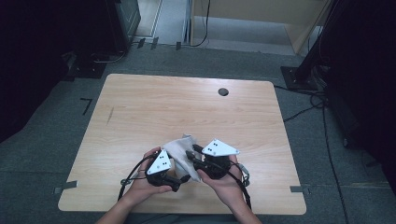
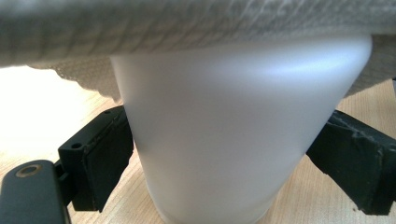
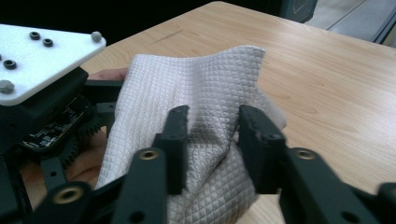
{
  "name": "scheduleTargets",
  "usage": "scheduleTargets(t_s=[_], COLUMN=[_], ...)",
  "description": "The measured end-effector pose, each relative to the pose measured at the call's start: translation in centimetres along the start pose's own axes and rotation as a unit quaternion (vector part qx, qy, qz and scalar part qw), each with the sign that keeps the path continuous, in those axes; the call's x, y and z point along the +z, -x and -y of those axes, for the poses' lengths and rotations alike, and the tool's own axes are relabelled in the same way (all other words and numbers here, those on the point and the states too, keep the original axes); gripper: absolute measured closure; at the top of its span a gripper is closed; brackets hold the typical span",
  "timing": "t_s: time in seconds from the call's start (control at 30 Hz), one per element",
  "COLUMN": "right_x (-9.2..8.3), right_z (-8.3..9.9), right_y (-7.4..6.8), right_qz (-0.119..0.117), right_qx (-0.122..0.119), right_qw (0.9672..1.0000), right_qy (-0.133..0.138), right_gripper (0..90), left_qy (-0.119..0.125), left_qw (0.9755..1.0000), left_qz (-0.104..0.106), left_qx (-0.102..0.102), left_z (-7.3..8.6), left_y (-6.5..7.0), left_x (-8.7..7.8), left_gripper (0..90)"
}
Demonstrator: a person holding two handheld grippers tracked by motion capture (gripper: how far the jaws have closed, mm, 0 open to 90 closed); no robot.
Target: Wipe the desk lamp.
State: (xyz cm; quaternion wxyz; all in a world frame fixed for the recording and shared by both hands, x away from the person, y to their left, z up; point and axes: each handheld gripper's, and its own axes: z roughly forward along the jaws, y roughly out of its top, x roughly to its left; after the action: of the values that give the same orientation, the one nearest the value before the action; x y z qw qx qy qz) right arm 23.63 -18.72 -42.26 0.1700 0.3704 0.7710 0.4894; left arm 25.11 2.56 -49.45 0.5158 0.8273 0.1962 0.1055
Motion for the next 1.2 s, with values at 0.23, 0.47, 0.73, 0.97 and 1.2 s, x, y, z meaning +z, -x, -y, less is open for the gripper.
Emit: scheduleTargets(t_s=[0.23,0.47,0.73,0.97,1.2], right_x=[-0.4,-1.7,-3.2,-4.4,-5.5], right_z=[0.1,0.2,0.0,0.0,0.3], right_y=[0.7,2.5,4.2,5.5,7.0], right_qz=[0.015,0.034,0.06,0.082,0.11], right_qx=[-0.007,0.021,0.035,0.046,0.052], right_qw=[0.9998,0.9982,0.9951,0.9922,0.9885], right_qy=[0.011,0.044,0.07,0.081,0.089], right_gripper=[86.1,87.4,87.5,87.5,87.5], left_qy=[-0.001,0.001,-0.004,-0.008,0.0], left_qw=[0.9999,0.9995,0.9967,0.9961,0.995], left_qz=[-0.011,-0.03,-0.069,-0.067,-0.075], left_qx=[-0.001,-0.013,-0.044,-0.058,-0.065], left_z=[0.1,0.1,0.2,0.3,0.3], left_y=[-0.2,-0.9,-2.1,-2.7,-4.0], left_x=[0.2,0.6,0.9,0.2,-2.0], left_gripper=[12.3,16.6,16.5,10.0,5.1])
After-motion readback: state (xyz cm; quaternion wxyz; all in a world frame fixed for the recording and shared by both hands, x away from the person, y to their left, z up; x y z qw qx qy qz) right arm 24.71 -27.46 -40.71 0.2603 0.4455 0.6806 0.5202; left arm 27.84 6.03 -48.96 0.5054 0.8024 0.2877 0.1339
